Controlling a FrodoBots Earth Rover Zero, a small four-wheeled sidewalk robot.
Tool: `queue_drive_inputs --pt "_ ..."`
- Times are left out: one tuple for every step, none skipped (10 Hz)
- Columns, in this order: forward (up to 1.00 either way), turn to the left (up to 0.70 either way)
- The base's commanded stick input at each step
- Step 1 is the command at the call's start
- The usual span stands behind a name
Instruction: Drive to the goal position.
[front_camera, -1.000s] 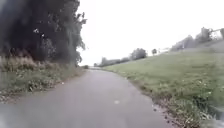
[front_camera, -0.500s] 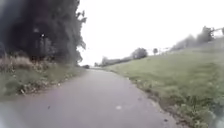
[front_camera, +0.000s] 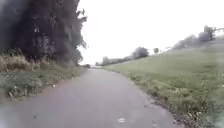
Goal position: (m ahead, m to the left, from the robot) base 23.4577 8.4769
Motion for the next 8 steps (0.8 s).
queue_drive_inputs --pt "0.70 0.00" --pt "0.70 0.00" --pt "0.70 0.00" --pt "0.70 0.00" --pt "0.70 0.00" --pt "0.70 0.00" --pt "0.70 0.00" --pt "0.70 0.00"
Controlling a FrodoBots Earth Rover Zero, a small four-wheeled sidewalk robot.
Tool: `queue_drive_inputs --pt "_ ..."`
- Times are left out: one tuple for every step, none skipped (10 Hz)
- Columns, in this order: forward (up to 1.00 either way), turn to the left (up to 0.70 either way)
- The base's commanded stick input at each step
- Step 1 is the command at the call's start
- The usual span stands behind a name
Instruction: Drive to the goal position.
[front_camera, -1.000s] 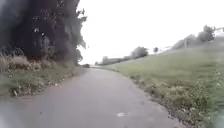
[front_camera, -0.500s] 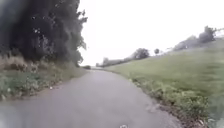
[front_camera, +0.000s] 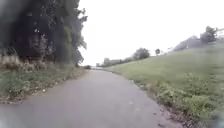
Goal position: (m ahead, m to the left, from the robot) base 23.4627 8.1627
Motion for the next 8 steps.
queue_drive_inputs --pt "0.70 0.00" --pt "0.70 0.00" --pt "0.70 0.00" --pt "0.70 0.00" --pt "0.70 0.00" --pt "0.70 0.00" --pt "0.70 0.00" --pt "0.70 0.00"
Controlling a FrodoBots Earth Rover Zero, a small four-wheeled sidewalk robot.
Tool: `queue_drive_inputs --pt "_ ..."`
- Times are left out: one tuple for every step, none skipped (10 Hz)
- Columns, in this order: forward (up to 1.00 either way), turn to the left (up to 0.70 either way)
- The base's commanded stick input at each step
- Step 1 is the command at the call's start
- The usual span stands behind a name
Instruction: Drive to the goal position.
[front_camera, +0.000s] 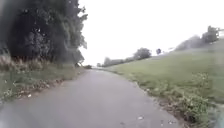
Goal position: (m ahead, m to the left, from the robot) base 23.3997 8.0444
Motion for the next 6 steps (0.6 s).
queue_drive_inputs --pt "0.70 0.00" --pt "0.70 0.00" --pt "0.70 0.00" --pt "0.70 0.00" --pt "0.70 -0.03" --pt "0.70 -0.15"
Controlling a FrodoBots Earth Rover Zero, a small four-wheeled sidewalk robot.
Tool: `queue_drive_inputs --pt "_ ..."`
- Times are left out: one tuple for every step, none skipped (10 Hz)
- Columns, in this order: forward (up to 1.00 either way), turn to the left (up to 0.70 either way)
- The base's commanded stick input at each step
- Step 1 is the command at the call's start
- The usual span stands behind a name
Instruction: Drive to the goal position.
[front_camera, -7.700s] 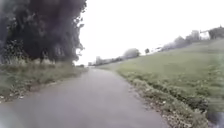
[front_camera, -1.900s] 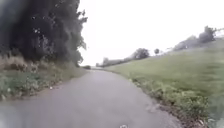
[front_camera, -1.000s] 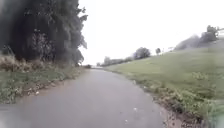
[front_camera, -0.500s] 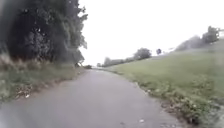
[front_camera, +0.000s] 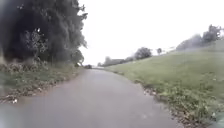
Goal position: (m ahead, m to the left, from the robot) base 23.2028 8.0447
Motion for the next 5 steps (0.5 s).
queue_drive_inputs --pt "0.70 -0.27" --pt "0.70 0.00" --pt "0.70 0.00" --pt "0.70 0.00" --pt "0.70 0.00"
